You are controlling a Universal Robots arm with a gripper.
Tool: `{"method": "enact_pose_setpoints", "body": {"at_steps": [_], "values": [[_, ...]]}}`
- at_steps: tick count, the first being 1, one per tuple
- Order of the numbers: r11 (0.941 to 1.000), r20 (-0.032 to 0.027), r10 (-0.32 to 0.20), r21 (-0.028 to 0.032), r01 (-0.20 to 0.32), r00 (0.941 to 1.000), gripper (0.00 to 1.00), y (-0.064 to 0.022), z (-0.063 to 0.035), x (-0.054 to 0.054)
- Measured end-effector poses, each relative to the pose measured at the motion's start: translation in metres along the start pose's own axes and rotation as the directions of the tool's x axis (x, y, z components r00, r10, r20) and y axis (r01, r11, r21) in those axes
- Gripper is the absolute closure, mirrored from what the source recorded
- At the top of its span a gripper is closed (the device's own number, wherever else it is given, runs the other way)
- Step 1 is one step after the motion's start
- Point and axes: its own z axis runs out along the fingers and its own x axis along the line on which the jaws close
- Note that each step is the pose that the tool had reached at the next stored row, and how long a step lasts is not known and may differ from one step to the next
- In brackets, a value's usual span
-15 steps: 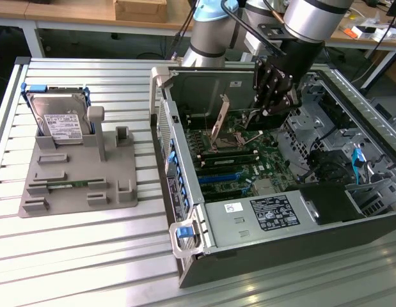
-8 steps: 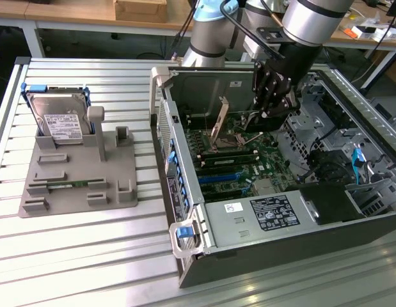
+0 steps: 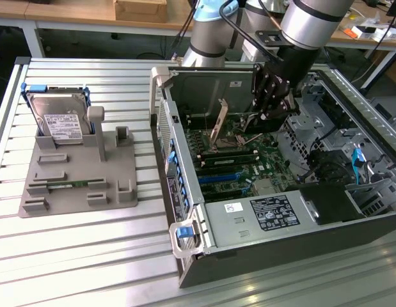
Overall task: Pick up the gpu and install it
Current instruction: 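Insert the gpu into the slot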
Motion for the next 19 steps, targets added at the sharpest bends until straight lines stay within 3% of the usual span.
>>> {"method": "enact_pose_setpoints", "body": {"at_steps": [19], "values": [[1.0000, -0.0001, 0.000, 0.0000, 0.000, 1.0000, 0.73, -0.0004, 0.0111, 0.001]]}}
